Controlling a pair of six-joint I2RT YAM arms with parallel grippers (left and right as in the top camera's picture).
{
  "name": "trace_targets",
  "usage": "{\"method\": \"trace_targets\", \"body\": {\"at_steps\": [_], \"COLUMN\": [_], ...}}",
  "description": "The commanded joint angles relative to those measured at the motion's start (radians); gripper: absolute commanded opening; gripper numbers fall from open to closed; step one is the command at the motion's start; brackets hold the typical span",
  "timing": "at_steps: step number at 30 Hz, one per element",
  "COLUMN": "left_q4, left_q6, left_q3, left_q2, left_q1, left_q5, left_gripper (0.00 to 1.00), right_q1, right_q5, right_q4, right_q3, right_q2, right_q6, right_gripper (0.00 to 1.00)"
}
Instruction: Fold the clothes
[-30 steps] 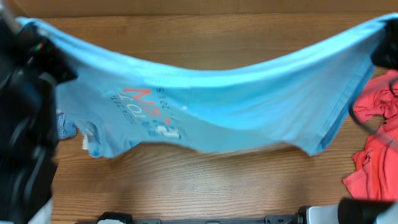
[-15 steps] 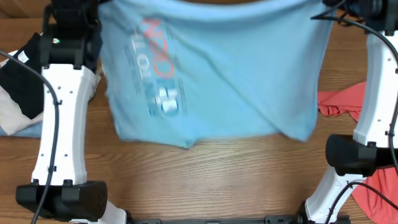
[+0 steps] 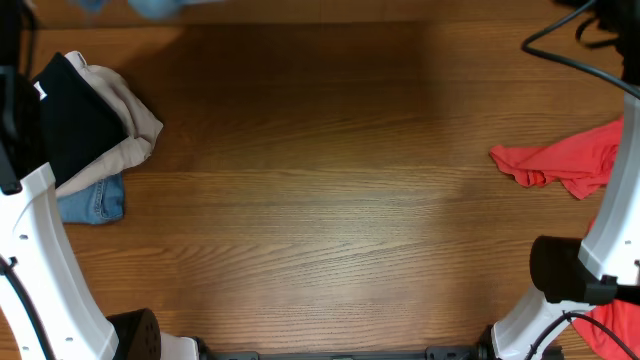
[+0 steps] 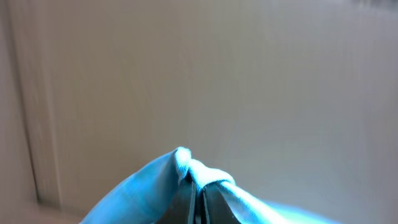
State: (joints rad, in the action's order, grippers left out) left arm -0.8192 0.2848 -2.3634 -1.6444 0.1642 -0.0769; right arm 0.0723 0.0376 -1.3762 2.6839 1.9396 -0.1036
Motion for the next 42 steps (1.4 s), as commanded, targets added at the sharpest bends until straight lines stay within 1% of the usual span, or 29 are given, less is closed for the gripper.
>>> {"method": "trace_targets", "body": {"at_steps": [1,3,7,9,12,15,17,20,22,25,32,36,42], "left_q4": [-0.18,-0.319,-0.551,-0.625,-0.7,-0.749,-0.772,-0.789,-0.81,-0.848,-0.853,-0.839,-0.823], "left_q6": [-0.021,-0.027,-0.047,-0.054,-0.06,-0.068,-0.069,-0.072,-0.072,-0.072,-0.072,-0.072,-0.072], "left_q3": [0.032,0.035,0.038,0.037,0.038,0.038,0.038,0.038,0.038,0.038,0.038,0.038,0.038], "left_q2": [-0.092,-0.14,-0.273,-0.341,-0.425,-0.461,-0.47,-0.467,-0.465,-0.465,-0.465,-0.465,-0.465], "left_q1": [-0.028,-0.037,-0.047,-0.047,-0.047,-0.047,-0.047,-0.047,-0.047,-0.048,-0.061,-0.078,-0.095], "left_q5": [-0.071,-0.069,-0.069,-0.068,-0.026,0.007,0.023,0.045,0.044,0.043,0.043,0.044,0.044], "left_gripper": [0.04,0.04,0.04,0.04,0.04,0.04,0.04,0.04,0.04,0.04,0.04,0.04,0.04], "right_q1": [0.008,0.008,0.008,0.008,0.009,0.009,0.009,0.009,0.009,0.008,0.008,0.008,0.008], "right_q5": [0.024,0.024,0.025,0.025,0.026,0.026,0.029,0.032,0.031,0.014,-0.019,-0.06,-0.146], "right_q4": [-0.113,-0.188,-0.283,-0.306,-0.318,-0.318,-0.318,-0.309,-0.307,-0.297,-0.235,-0.107,0.2], "right_q3": [-0.002,-0.008,-0.072,-0.136,-0.236,-0.328,-0.401,-0.502,-0.541,-0.559,-0.595,-0.698,-0.934], "right_q2": [0.081,0.115,0.167,0.172,0.172,0.172,0.172,0.172,0.172,0.172,0.172,0.172,0.172], "right_q6": [0.031,0.03,0.041,0.056,0.056,0.056,0.056,0.056,0.055,0.056,0.055,0.056,0.056], "right_gripper": [0.06,0.11,0.14,0.16,0.16,0.17,0.19,0.18,0.16,0.16,0.25,0.29,0.3]}}
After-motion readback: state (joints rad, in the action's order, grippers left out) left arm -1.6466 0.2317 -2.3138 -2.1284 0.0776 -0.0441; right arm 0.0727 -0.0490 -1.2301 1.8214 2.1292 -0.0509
